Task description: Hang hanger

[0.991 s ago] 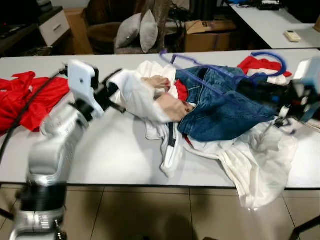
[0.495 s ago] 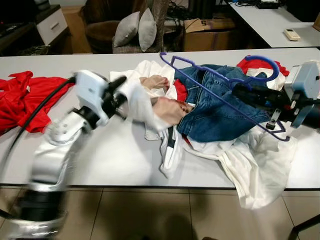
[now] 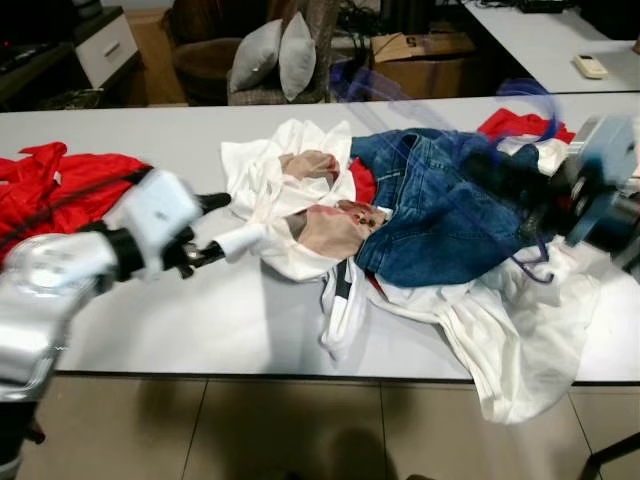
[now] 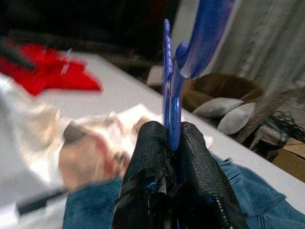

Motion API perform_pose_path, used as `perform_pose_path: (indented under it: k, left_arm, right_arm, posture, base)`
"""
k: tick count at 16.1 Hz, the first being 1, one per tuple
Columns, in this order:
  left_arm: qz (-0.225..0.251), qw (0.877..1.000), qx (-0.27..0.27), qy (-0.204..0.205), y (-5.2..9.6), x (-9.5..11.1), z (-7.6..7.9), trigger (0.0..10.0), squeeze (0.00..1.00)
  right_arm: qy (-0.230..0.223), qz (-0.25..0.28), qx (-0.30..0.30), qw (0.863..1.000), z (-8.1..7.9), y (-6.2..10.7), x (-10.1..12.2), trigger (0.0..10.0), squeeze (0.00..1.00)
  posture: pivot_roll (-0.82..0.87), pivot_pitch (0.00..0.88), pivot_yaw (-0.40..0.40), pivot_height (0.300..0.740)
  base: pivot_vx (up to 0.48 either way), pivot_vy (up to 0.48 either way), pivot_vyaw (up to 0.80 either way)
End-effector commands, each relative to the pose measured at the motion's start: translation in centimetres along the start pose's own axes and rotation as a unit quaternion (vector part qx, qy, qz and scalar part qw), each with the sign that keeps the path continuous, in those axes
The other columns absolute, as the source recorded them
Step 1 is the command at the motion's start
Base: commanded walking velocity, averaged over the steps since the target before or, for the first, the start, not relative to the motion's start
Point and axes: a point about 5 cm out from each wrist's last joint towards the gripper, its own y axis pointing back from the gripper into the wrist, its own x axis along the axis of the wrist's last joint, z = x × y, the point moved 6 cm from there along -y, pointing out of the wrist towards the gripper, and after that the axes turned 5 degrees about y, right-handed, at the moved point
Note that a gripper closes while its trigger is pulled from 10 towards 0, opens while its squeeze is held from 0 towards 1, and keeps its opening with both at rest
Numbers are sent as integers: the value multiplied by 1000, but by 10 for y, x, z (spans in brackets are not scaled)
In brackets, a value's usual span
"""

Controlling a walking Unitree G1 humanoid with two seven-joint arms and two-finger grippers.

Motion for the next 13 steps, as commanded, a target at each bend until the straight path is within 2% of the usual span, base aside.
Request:
perform_pose_path:
  k: [1, 2, 3, 5, 6, 7, 8, 9, 10, 11, 13]
  left_arm:
    - [20, 999, 32, 32, 11, 8, -13, 10000, 1000]
    - [59, 991, 100, 71, 18, 11, -36, 10000, 1000]
    - [118, 972, 178, 97, 28, 21, -58, 10000, 1000]
    - [151, 956, 206, 143, 31, 25, -64, 10000, 1000]
    - [153, 950, 220, 163, 26, 22, -58, 10000, 1000]
    - [123, 956, 233, 132, 19, 15, -51, 10000, 1000]
    - [114, 957, 243, 110, 12, 10, -44, 10000, 863]
    - [116, 948, 271, 121, 9, 6, -44, 10000, 357]
    - [112, 942, 292, 120, 6, 4, -45, 10000, 20]
    - [106, 943, 293, 116, 2, 3, -42, 10000, 0]
    - [104, 943, 288, 134, -12, 3, -29, 10000, 0]
  right_arm:
    - [-15, 16, -23, 1000, 9, 3, 8, 10000, 0]
    - [-32, 22, -38, 999, 8, 3, 7, 10000, 0]
    - [-51, 29, -56, 997, 4, -1, 5, 10000, 0]
    - [-67, 43, -84, 993, 5, -6, 6, 10000, 0]
    - [-86, 42, -134, 986, 8, -11, 1, 10000, 0]
    - [-99, 33, -132, 986, 1, -14, -4, 10000, 0]
    - [-95, 12, -145, 985, -3, -16, -14, 10000, 0]
    - [-95, 1, -148, 984, -11, -18, -21, 10000, 0]
    - [-112, 2, -156, 981, -16, -19, -23, 10000, 0]
    - [-115, 1, -163, 980, -18, -19, -25, 10000, 0]
    - [-124, -6, -184, 975, -26, -20, -29, 10000, 0]
  posture:
    - [-147, 0, 109, 740]
    - [-144, 0, 107, 740]
    - [-141, 0, 105, 740]
    - [-142, 0, 105, 740]
    - [-143, 0, 103, 740]
    - [-139, 0, 98, 740]
    - [-138, 0, 96, 740]
    - [-139, 0, 92, 740]
    - [-139, 0, 90, 740]
    - [-142, 0, 87, 740]
    - [-149, 0, 88, 740]
  base:
    - [0, 0, 0]
    - [0, 0, 0]
    - [0, 0, 0]
    - [0, 0, 0]
    - [0, 0, 0]
    - [0, 0, 0]
    - [0, 0, 0]
    - [0, 0, 0]
    - [0, 0, 0]
    - [0, 0, 0]
    - [0, 274, 0]
